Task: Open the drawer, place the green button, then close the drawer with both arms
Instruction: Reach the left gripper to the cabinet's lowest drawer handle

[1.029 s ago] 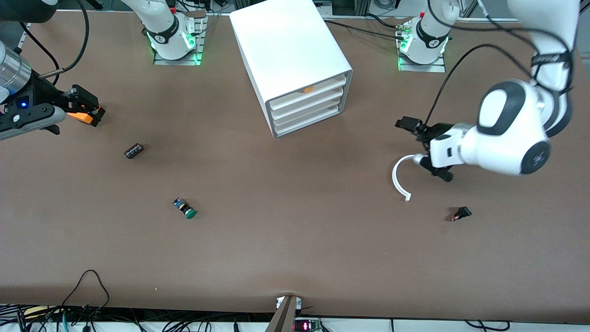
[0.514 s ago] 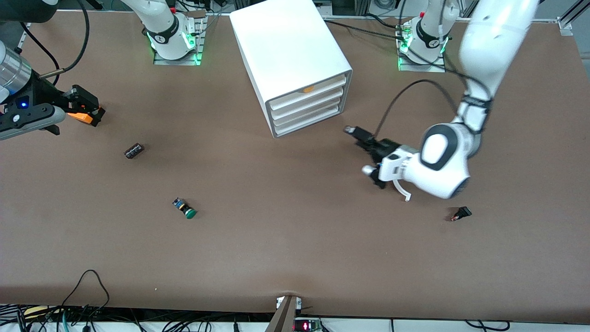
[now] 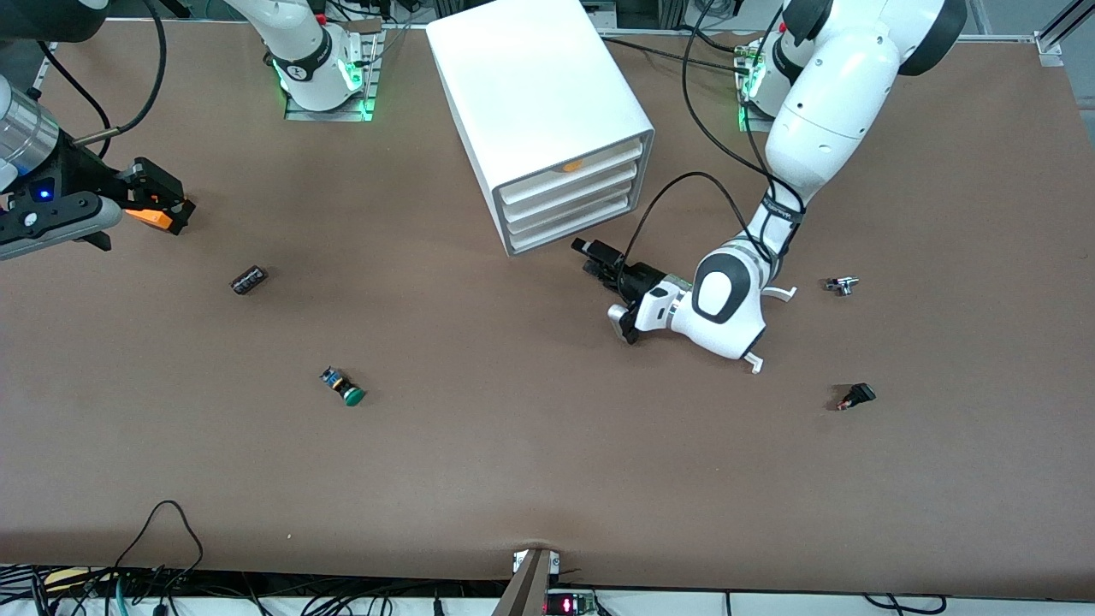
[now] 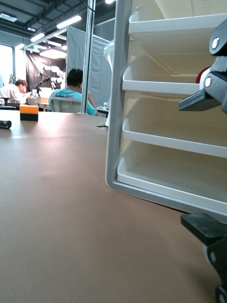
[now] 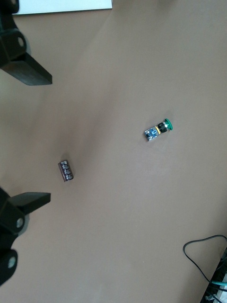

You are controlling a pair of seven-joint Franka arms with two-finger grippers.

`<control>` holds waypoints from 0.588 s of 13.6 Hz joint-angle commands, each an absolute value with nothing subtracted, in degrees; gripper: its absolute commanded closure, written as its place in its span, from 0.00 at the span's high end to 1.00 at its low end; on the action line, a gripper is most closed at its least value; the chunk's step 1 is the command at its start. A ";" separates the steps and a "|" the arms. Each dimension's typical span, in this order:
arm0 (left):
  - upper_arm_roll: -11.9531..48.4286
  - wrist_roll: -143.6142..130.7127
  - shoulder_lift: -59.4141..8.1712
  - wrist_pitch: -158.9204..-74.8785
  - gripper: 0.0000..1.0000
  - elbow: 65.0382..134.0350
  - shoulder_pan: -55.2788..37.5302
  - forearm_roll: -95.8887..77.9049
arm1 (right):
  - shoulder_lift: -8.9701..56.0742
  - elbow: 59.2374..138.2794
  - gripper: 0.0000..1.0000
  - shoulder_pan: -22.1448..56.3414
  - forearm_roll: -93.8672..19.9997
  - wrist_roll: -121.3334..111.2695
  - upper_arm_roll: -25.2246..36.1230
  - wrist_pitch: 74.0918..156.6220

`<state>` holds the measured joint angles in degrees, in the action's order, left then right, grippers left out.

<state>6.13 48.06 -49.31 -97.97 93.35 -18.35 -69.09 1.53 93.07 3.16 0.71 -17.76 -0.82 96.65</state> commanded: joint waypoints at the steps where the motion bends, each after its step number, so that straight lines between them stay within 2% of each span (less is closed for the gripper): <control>1: 5.63 49.13 -49.57 -97.91 0.92 92.55 -21.08 -71.54 | 1.41 92.37 1.00 3.43 1.23 -17.05 -0.97 96.24; 4: 5.63 49.31 -50.01 -98.00 0.91 93.34 -23.02 -72.51 | 1.41 92.37 1.00 3.43 1.14 -17.05 -0.97 96.33; 5: 5.71 49.31 -50.44 -98.00 0.88 93.60 -23.11 -72.77 | 1.41 92.37 1.00 3.43 1.14 -17.05 -0.97 96.33; 6: 5.71 49.48 -50.54 -97.91 0.81 93.69 -23.29 -73.30 | 1.41 92.37 1.00 3.43 1.14 -17.05 -0.97 96.42; 8: 5.71 50.44 -51.15 -97.82 0.58 94.04 -24.34 -74.78 | 1.41 92.37 1.00 3.43 1.14 -17.05 -0.97 96.33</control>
